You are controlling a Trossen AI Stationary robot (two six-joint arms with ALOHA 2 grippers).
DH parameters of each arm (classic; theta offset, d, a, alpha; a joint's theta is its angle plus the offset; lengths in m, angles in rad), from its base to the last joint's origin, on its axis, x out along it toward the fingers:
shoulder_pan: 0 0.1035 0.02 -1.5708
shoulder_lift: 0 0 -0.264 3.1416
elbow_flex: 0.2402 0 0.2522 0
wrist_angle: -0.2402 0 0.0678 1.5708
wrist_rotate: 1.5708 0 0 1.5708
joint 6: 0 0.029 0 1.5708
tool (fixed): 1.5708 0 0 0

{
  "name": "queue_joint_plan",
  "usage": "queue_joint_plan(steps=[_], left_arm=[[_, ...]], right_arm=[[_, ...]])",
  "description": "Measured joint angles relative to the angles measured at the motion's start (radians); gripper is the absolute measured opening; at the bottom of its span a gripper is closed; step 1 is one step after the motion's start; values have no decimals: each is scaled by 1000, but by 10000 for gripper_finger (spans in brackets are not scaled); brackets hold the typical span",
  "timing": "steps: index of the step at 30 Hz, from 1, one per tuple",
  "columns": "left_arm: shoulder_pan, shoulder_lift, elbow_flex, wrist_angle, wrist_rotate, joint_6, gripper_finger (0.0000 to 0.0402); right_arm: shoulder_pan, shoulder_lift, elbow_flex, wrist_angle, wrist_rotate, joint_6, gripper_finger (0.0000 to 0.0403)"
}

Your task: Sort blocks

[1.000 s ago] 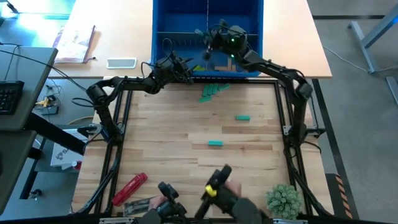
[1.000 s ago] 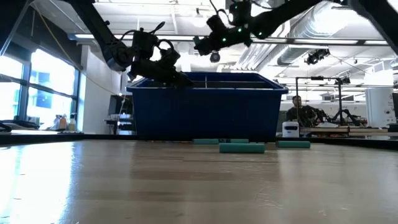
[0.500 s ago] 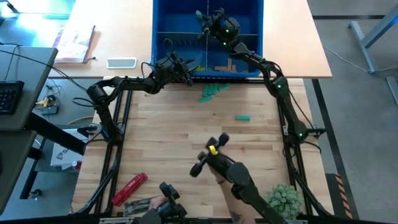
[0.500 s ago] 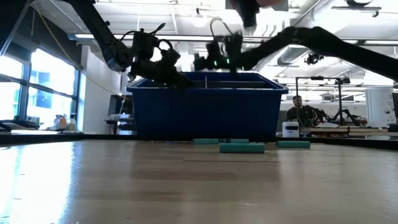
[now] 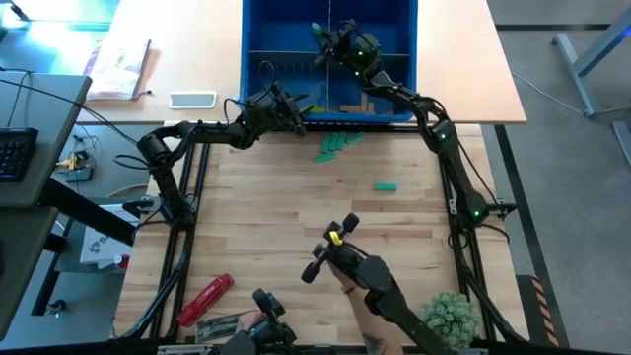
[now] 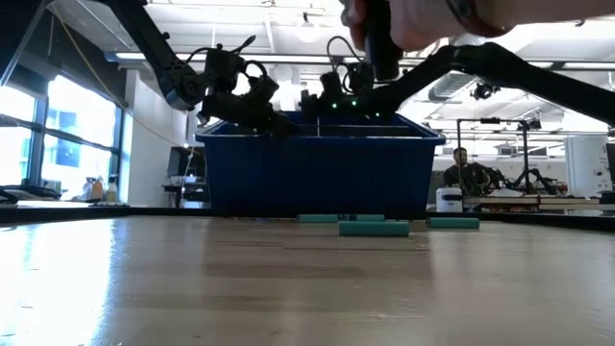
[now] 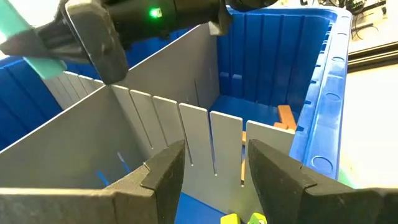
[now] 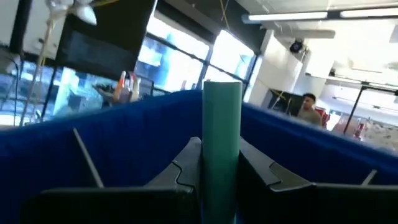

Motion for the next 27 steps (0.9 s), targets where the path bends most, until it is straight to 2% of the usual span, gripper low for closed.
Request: queue_joint_plan(steps=[4,10,17,23,27], left_arm=[[0,0,0,0,0,0,157],[0,0,0,0,-2,0,157],[0,0,0,0,-1,-1,157],[0,0,0,0,-2,-16,157],[1,0,0,-2,-2,-26,157]], right_arm=[[0,33,0,-2,51,-6,47],[-4,55,7,-18,163,131,65],[3,33,3,-79,157,142,82],[11,16,0,-153,169,149,121],[9,-31,-2,-265,151,159,139]])
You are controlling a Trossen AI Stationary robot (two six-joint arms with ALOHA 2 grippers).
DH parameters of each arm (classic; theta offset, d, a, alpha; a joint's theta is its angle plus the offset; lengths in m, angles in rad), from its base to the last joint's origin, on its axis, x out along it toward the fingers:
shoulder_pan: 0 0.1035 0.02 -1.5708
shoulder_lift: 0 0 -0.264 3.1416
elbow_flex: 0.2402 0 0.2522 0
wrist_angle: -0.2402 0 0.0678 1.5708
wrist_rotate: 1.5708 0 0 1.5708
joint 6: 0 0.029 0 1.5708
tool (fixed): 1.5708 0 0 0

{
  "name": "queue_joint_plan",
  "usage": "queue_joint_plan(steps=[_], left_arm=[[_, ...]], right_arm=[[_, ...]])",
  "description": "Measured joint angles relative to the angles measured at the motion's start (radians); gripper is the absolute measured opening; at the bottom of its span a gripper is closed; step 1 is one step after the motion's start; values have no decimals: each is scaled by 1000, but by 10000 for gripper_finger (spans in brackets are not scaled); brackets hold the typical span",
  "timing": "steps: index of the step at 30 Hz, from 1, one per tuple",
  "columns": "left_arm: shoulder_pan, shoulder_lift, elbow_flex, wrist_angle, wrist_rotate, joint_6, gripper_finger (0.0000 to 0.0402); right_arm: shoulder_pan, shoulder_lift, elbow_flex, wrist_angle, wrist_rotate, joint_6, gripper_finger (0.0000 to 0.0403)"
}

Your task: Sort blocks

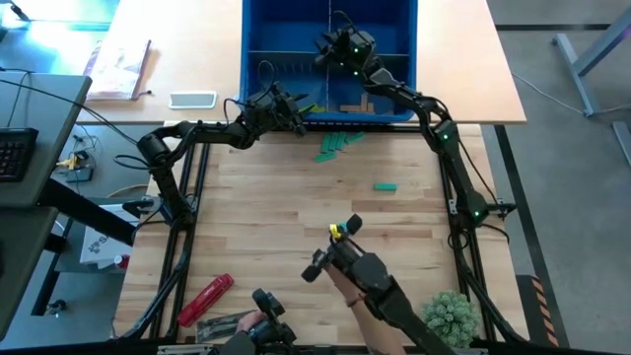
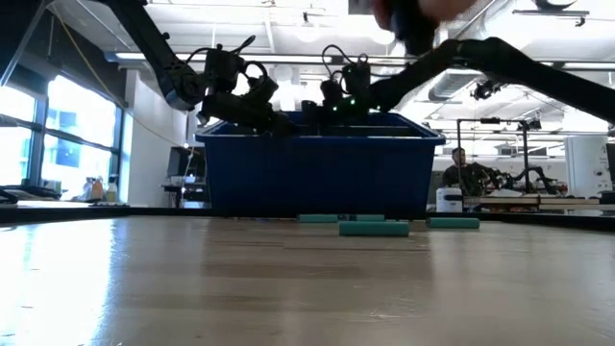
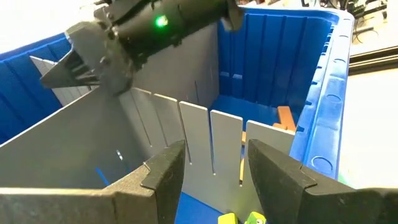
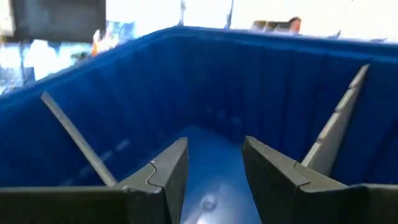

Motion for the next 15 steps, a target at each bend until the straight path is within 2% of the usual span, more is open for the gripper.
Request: queue_joint_plan(steps=[4,9,13,15], left_arm=[[0,0,0,0,1,-1,157],[0,0,0,0,2,-1,157],[0,0,0,0,1,-2,157],[-1,0,0,1,1,-10,157]], right_arm=[[15,-75,-5,-87,-89,-90,142],[60,-302,2,-296,-146,-305,142],[114,-475,1,-622,-146,-508,142],[147,-556,-2,-788,-142,-558,142]])
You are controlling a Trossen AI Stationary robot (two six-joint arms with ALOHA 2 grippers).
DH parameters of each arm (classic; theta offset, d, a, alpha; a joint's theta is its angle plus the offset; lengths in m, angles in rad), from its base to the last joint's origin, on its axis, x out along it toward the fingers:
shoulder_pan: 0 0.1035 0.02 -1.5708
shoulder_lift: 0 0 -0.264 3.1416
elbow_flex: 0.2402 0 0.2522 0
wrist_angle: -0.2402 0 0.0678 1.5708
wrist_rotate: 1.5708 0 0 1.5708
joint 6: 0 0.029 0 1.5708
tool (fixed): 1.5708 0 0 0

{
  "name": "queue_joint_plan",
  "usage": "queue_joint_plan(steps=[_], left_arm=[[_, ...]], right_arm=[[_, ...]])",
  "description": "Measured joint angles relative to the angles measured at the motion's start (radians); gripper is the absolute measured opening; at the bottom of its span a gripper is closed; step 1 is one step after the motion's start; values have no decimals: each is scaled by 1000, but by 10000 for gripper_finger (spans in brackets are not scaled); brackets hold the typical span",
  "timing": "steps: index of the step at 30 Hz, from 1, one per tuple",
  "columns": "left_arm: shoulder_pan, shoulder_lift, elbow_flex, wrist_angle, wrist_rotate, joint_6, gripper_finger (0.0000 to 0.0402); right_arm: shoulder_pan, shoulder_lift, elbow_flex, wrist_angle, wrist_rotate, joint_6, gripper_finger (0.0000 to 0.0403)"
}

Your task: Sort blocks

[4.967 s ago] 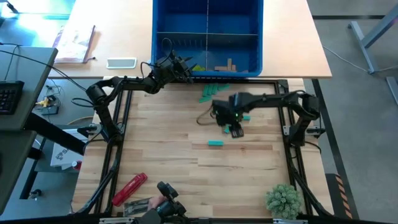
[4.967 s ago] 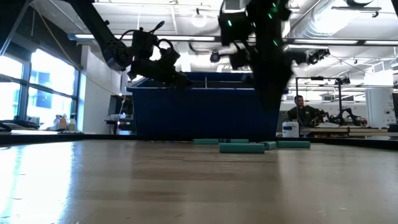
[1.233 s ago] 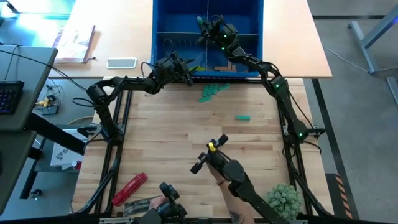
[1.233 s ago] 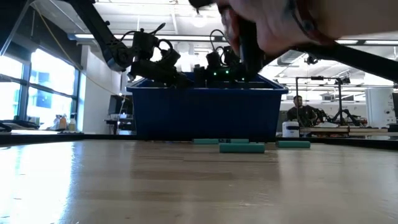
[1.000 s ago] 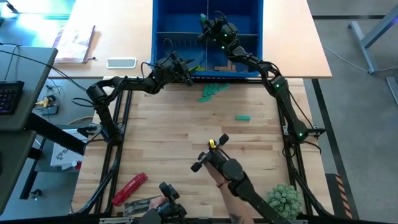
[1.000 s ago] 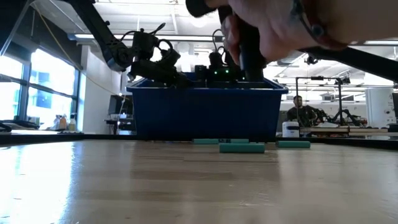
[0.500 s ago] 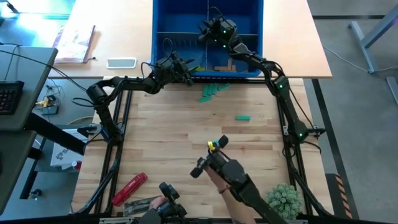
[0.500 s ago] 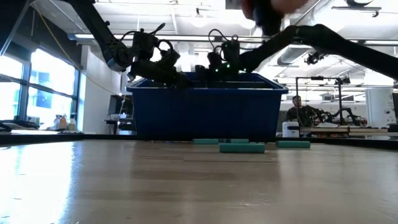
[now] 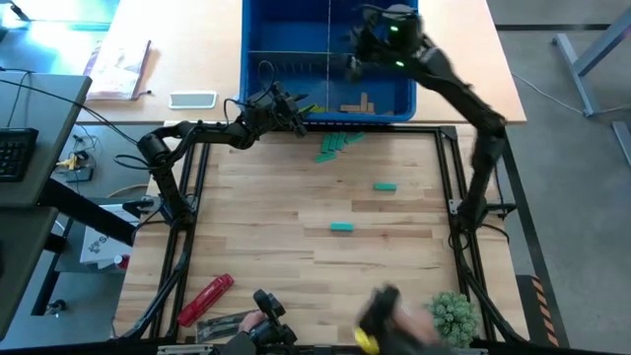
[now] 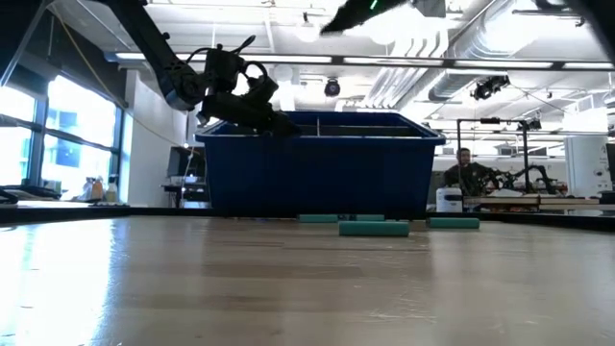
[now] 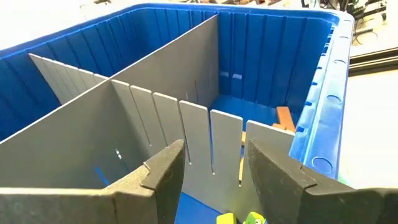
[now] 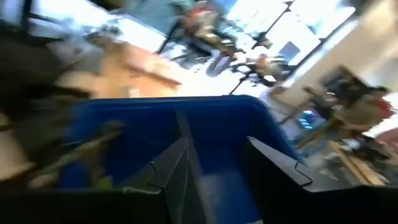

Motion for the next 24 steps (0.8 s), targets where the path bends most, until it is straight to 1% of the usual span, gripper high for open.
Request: queue_joint_plan(steps=[3,6,9,11,12,14,17,18,20,22,24], left_arm=[[-4,0,0,2,-3,1,157],[-5,0,0,1,-3,1,157],[-5,0,0,1,-2,-2,157],[-5,0,0,1,-2,-8,157],[-5,0,0,1,-2,-8,157],[-5,0,0,1,-2,-8,157],[-5,0,0,-3,-1,-10,157],[-5,0,0,-3,-1,-14,157],[-5,0,0,-4,-1,-25,157],[-5,0,0,-4,-1,-26,157],[-5,0,0,-5,0,-26,157]], right_arm=[[54,-126,4,-199,-1,-4,142],[102,-207,6,-410,4,59,142],[149,-238,2,-611,11,148,142],[172,-247,1,-733,10,166,142],[178,-249,1,-780,14,167,142],[188,-247,-27,-823,54,212,142],[192,-239,-137,-836,83,284,142],[193,-237,-183,-812,120,304,142],[194,-238,-264,-760,245,329,142],[188,-241,-343,-725,406,289,142],[173,-240,-419,-648,534,224,142]])
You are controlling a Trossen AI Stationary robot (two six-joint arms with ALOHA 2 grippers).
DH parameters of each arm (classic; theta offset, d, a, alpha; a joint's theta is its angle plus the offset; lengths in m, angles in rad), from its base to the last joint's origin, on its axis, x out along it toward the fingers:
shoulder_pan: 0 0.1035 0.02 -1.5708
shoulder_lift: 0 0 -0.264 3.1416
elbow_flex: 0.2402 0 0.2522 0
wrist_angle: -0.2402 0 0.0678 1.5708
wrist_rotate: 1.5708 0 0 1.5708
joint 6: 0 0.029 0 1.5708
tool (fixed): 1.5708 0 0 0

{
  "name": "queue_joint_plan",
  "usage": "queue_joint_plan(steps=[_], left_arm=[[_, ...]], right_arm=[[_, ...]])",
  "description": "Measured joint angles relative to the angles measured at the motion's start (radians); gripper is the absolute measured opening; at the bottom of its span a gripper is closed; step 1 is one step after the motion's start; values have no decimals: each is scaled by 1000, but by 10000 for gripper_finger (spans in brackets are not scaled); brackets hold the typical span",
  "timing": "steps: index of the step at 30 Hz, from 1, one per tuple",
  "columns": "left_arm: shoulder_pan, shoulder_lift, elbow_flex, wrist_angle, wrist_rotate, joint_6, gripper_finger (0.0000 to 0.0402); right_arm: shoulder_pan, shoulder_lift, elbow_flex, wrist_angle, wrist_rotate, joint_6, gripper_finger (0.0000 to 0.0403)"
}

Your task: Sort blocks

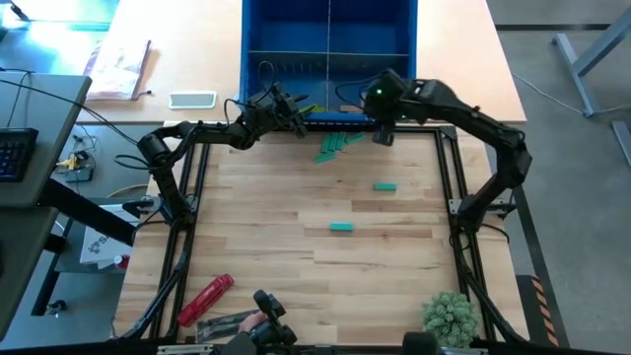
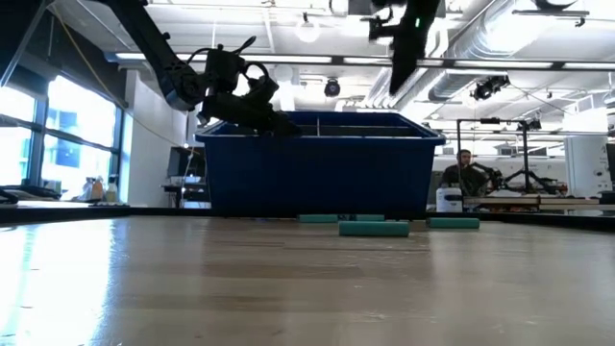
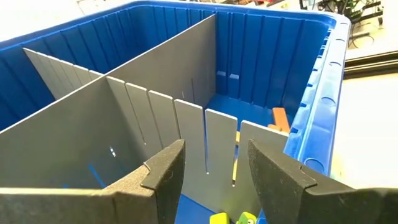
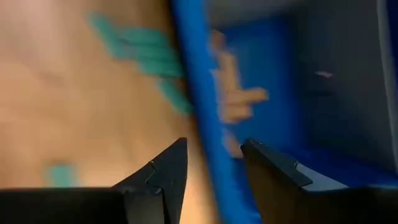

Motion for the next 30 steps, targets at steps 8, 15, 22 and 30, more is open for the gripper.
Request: queue_joint_plan(steps=[8,15,22,30], left_arm=[[0,0,0,0,1,0,157],[0,0,0,0,0,1,157],[0,-1,1,-8,0,1,157],[0,-1,1,-7,0,1,157]], right_arm=[[-93,2,-236,288,3,-177,142],[-147,1,-293,301,-46,-197,142],[-179,0,-265,165,-108,-128,152],[-89,-4,-369,322,-517,89,149]])
